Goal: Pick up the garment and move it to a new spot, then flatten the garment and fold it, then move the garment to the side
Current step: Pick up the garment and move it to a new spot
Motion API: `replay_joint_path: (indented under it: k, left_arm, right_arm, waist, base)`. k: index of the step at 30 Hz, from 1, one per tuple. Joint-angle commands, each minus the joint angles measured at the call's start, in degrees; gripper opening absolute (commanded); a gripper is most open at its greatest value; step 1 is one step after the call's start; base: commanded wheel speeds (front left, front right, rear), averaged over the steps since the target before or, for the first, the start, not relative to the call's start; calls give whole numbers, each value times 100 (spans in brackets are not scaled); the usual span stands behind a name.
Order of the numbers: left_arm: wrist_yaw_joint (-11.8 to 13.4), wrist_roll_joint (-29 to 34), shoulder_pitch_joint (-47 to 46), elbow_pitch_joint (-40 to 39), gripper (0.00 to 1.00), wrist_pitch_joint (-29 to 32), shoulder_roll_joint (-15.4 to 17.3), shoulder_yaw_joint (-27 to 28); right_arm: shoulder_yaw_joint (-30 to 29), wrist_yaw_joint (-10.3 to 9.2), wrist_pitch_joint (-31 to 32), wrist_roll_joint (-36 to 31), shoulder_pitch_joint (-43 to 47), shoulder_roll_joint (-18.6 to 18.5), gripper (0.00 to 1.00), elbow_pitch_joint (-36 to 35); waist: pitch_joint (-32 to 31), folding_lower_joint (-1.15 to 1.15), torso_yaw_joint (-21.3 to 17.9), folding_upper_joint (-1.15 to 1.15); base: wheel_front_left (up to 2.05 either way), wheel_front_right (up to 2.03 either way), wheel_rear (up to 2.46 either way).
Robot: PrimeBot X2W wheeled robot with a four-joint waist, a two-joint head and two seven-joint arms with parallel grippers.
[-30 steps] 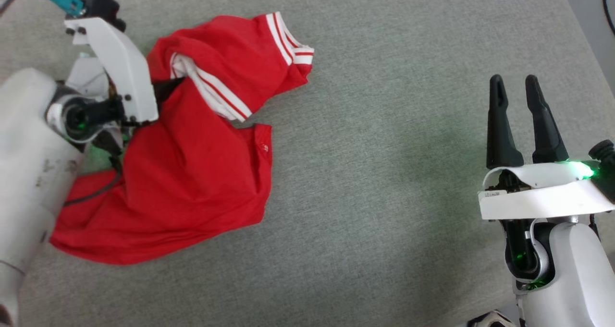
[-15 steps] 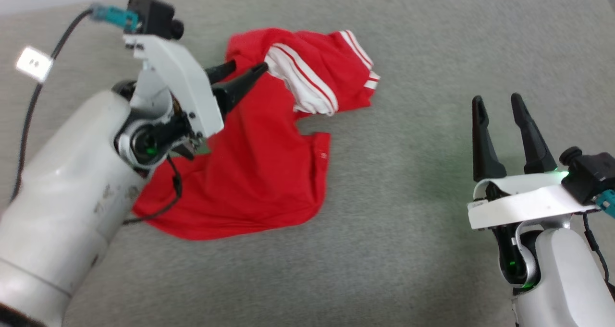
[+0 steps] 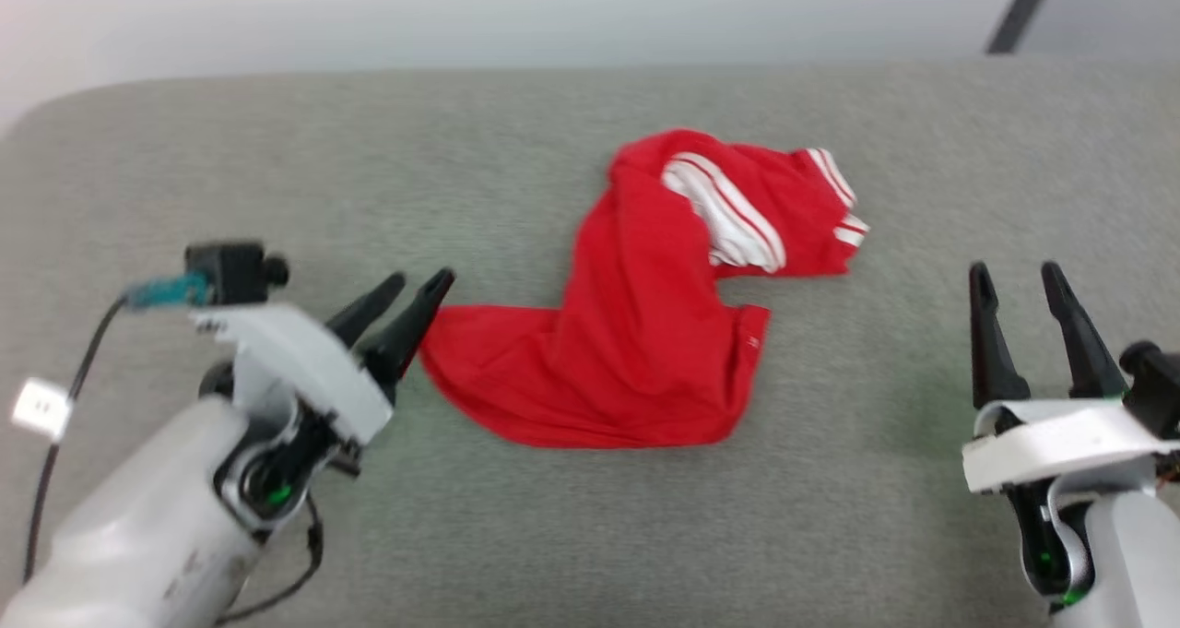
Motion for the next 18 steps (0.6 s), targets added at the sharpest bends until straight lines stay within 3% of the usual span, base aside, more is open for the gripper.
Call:
replay_joint_path:
  k: [1, 8, 13, 16, 18]
  left_arm:
    - [2, -36, 223, -81, 100, -179, 72, 32]
    - [1, -427, 1152, -420, 100, -825, 467, 242]
    - [1, -196, 1638, -192, 100, -1155, 801, 332]
    - [1, 115, 1900, 47, 100, -1264, 796, 458]
    - [1, 169, 2063, 123, 100, -1286, 689, 890]
  right_arm:
    - [-56, 3, -29, 13, 151, -25, 100, 35]
    - [-217, 3, -29, 27, 504, -129, 100, 88]
    - [-334, 3, -28, 73, 740, -193, 100, 96]
    - [-413, 3, -16, 102, 857, -206, 100, 92]
    - [-486, 3, 0, 143, 958, -231, 100, 119]
  waist:
    - [-449, 0, 532, 0]
    - [-605, 0, 750, 0]
    - [-709, 0, 734, 0]
    - [-777, 0, 651, 0]
    - [-850, 0, 602, 0]
  base:
    - [0, 0, 0]
    - [0, 0, 0]
    - [0, 0, 0]
    - [0, 0, 0]
    - [0, 0, 0]
